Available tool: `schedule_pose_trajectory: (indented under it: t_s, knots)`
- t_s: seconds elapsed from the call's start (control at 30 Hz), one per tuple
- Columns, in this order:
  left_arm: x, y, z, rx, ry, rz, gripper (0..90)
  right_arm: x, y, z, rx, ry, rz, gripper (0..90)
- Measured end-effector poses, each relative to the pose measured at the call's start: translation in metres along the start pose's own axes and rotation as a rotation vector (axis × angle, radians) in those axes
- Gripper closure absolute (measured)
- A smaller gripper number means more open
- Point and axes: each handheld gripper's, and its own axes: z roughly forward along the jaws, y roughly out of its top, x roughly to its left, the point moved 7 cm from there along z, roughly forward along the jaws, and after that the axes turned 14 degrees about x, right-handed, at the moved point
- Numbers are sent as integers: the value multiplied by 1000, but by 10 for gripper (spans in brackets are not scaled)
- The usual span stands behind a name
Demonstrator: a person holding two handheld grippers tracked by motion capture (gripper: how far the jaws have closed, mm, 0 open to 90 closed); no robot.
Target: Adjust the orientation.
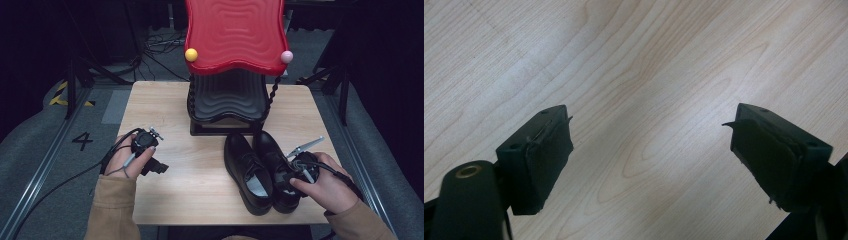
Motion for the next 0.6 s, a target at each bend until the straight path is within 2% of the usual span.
schedule_pose_trajectory:
  t_s: [0.07, 0.13, 0.2, 0.27, 0.37, 0.6]
  knots:
    - [-1, 1, 0, -2, -3, 1, 174, -1, 5, -3, -12, 20, 51, 507]
    - [-1, 1, 0, -4, -1, 3, 174, -4, 11, -1, -9, 40, 80, 495]
    - [0, 1, 0, -2, -1, 0, 175, -7, 17, 3, -13, 41, 117, 474]
    - [0, 2, -1, -3, 1, 1, 175, -8, 19, 6, -5, 44, 134, 482]
    - [0, 2, -1, -4, 0, 3, 174, -7, 27, 15, 11, 88, 158, 470]
    - [1, 0, -1, -7, 0, 0, 174, -3, 31, 33, 86, 55, 190, 472]
